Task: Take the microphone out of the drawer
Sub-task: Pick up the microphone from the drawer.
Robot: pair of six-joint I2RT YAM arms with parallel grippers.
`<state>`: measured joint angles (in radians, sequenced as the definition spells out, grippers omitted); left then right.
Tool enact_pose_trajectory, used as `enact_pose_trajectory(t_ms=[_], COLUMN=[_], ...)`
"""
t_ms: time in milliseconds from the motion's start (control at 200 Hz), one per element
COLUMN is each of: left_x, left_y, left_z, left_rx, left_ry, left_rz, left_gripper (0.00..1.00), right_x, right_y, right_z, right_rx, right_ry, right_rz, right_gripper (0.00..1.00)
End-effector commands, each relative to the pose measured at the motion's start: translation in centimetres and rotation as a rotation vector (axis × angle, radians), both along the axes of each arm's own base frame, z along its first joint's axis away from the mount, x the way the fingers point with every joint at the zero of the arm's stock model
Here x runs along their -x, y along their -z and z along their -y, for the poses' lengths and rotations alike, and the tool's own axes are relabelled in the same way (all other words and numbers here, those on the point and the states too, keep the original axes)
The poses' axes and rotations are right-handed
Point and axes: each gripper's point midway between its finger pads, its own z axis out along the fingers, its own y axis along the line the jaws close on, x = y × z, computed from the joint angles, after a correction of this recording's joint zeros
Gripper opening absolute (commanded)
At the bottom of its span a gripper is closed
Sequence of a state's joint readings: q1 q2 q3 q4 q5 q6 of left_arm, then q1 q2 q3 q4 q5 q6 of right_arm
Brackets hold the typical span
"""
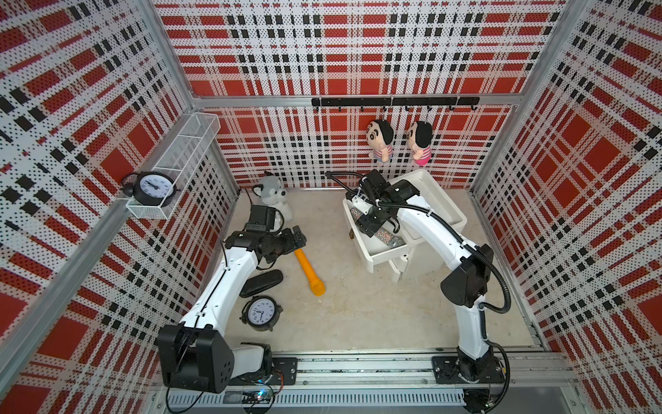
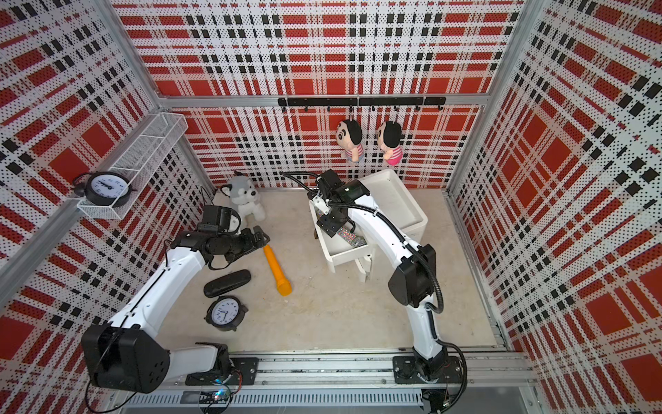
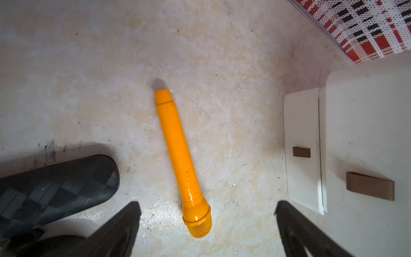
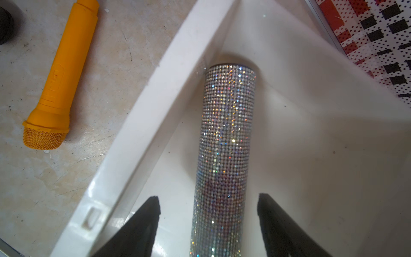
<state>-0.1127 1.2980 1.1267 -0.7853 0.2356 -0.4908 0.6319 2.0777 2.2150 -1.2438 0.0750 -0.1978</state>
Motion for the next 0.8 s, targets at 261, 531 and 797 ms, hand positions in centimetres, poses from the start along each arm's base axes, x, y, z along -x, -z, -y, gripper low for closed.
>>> enact_pose_trajectory(t_ms=[261, 531, 797], left_x=[-1.4, -1.6, -1.1], left_y=[-3.9, -4.8, -3.0], left_z=[0.1, 0.5, 1.2], left_rx=[-0.079, -0.062, 0.037], left_ry=[-0.043, -0.041, 0.006], left_rz=[0.139, 0.143, 0.105], left_gripper=[0.98, 0.98, 0.98], right_x=[-0.1, -0.1, -1.2], right_y=[0.8, 1.5, 1.6], right_z=[0.6, 0.7, 1.1], right_rx=[0.036, 0.048, 0.087], right_ry=[-0.007, -0.007, 0.024], right_rz=[-0.019, -0.031, -0.002], right_gripper=[0.74, 0.75, 0.75])
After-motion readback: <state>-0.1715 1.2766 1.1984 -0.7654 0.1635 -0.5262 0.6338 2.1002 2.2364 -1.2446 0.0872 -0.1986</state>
